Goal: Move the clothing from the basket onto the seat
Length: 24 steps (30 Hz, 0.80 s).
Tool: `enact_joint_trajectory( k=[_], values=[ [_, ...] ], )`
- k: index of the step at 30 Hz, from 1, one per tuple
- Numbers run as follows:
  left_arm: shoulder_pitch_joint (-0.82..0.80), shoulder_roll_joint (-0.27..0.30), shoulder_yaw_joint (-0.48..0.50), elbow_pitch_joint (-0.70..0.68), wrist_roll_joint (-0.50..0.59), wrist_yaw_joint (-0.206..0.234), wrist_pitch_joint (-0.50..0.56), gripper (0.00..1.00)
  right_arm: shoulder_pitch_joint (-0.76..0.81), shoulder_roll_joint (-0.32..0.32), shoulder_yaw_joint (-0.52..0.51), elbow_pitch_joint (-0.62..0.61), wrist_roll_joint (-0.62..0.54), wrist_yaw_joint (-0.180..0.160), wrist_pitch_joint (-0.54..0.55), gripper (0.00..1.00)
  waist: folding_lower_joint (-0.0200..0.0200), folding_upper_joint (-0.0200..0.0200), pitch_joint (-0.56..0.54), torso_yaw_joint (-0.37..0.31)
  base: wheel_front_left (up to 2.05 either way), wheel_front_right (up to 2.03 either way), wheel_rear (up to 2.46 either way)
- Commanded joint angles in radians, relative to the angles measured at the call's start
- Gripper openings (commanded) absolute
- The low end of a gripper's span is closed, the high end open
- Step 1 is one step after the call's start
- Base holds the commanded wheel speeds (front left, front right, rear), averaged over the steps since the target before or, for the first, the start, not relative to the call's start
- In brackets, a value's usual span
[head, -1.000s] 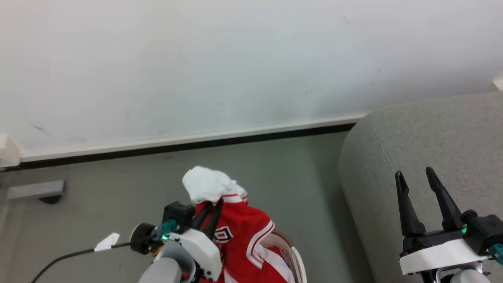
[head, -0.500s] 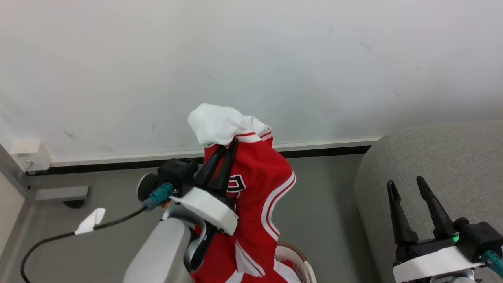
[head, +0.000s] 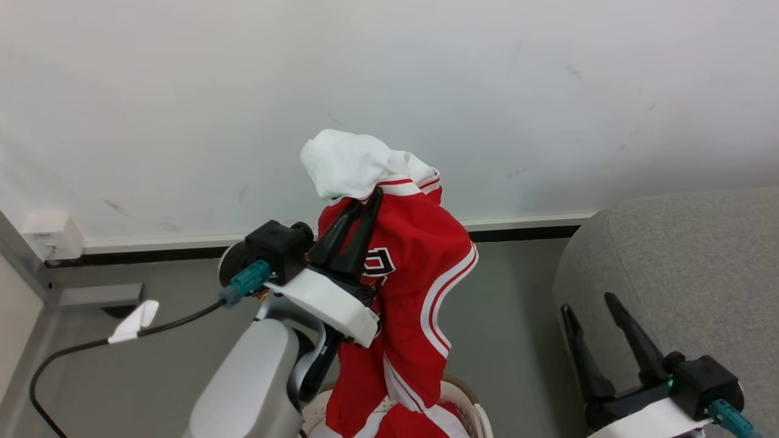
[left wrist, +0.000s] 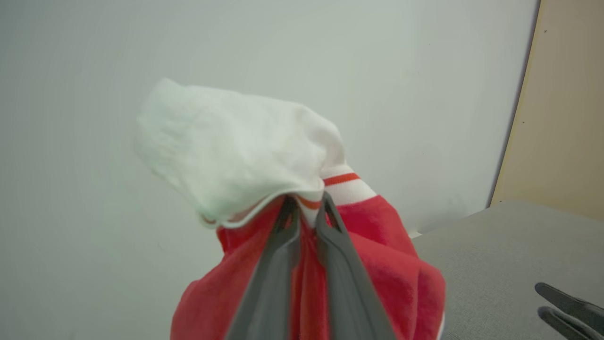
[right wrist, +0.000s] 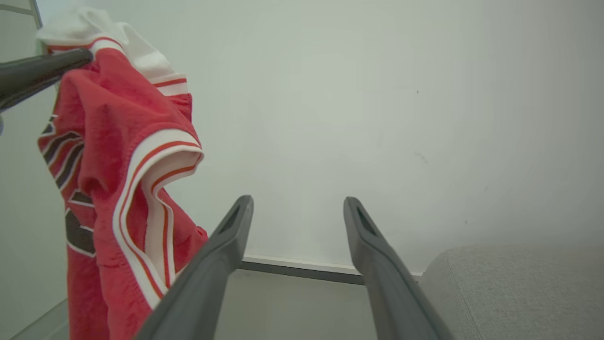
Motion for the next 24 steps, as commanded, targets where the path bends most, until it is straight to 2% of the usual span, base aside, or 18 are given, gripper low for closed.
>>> enact_joint_trajectory(
  k=[1, 4, 11, 19, 24],
  values=[
    [0.004, 0.008, 0.000, -0.008, -0.004, 0.000, -0.001, 0.00, -0.003, -0.006, 0.020, 0.002, 0.000, -0.002, 0.001, 1.00, 0.0000, -0.0001, 0.000, 0.001, 0.00, 0.00, 0.00],
    [0.004, 0.007, -0.010, -0.003, -0.006, 0.000, 0.000, 0.00, -0.013, -0.023, 0.084, 0.007, 0.014, -0.002, 0.001, 1.00, 0.0000, -0.0001, -0.005, 0.007, 0.00, 0.00, 0.00],
    [-0.015, 0.002, -0.051, 0.008, -0.019, -0.002, 0.007, 0.00, -0.063, -0.064, 0.305, 0.031, 0.067, -0.002, 0.001, 1.00, 0.0000, -0.0001, -0.013, 0.040, 0.00, 0.00, 0.00],
    [-0.027, -0.003, -0.145, -0.011, -0.061, -0.005, 0.006, 0.00, -0.156, -0.018, 0.417, 0.137, 0.108, -0.002, 0.001, 1.00, 0.0000, -0.0001, -0.018, 0.113, 0.00, 0.00, 0.00],
    [-0.029, -0.004, -0.196, -0.024, -0.084, -0.005, 0.013, 0.00, -0.199, 0.019, 0.434, 0.235, 0.130, -0.002, 0.001, 1.00, 0.0000, -0.0001, -0.026, 0.153, 0.00, 0.00, 0.00]
  ],
)
